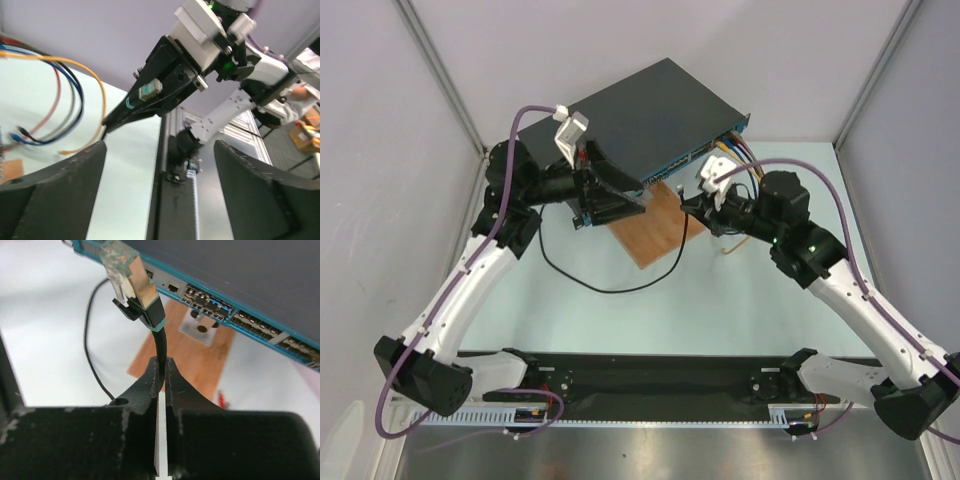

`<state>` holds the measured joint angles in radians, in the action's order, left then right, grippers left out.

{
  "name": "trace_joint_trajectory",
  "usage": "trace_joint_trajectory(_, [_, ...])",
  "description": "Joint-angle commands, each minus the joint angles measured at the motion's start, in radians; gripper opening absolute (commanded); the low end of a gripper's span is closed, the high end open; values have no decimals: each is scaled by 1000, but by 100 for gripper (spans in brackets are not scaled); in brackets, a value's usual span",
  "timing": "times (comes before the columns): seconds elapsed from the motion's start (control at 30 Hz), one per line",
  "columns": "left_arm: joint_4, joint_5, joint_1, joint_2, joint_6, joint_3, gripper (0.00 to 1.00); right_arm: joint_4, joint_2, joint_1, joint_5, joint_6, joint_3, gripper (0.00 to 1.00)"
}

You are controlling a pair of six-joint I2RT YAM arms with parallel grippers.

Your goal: Insert the plug into the switch port

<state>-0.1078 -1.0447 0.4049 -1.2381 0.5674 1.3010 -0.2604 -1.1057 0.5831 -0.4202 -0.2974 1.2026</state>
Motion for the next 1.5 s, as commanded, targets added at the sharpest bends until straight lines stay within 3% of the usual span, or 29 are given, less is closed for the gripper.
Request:
trace_joint_trajectory(0.0, [129,-37,0,51,51,-40,96,-36,41,105,217,-305,-21,0])
trace_joint_trajectory(0.2, [215,-55,12,60,164,-124,100,5,66,266,420,-557,-103,0])
trace_joint_trajectory(0.3, [208,-64,41,54,209,-149,96,61,72,316,521,-618,-139,0])
trace_joint_trajectory(0.57, [142,-54,86,17,310,-195,87,128,60,369,580,-692,-172,0])
trace_joint_trajectory(0.77, [131,-37,98,-30,342,-184,74,153,50,402,600,-753,-187,0])
trace_joint_trajectory(0.9, [117,-40,109,-38,332,-171,56,164,43,416,618,-784,-196,0])
trace_joint_trajectory(0.93, [118,-46,112,-38,324,-170,45,164,43,416,620,-786,-195,0])
trace_joint_trajectory(1.0, [144,-52,110,-37,278,-157,32,145,41,417,617,-792,-192,0])
trace_joint_trajectory(1.03, [169,-58,110,-40,252,-149,17,138,40,417,615,-796,-192,0])
trace_joint_trajectory(1.07, [215,-63,110,-41,224,-141,10,129,41,417,612,-792,-192,0])
trace_joint_trajectory(1.13, [281,-69,110,-52,131,-106,0,109,43,414,603,-778,-181,0])
trace_joint_trajectory(1.17, [354,-67,112,-58,97,-94,0,69,43,409,594,-764,-173,0])
trace_joint_trajectory(1.2, [390,-58,110,-61,28,-65,0,40,44,403,565,-711,-164,5])
trace_joint_trajectory(1.27, [492,-52,112,-70,-50,-37,0,-108,44,371,490,-660,-104,27])
trace_joint_trajectory(1.3, [537,-40,110,-72,-149,1,0,-156,46,357,415,-613,-83,49])
trace_joint_trajectory(1.4, [713,-2,112,-81,-362,78,0,-302,56,288,235,-509,-20,69])
trace_joint_trajectory(1.47, [840,46,118,-86,-517,112,0,-382,58,206,123,-441,37,71])
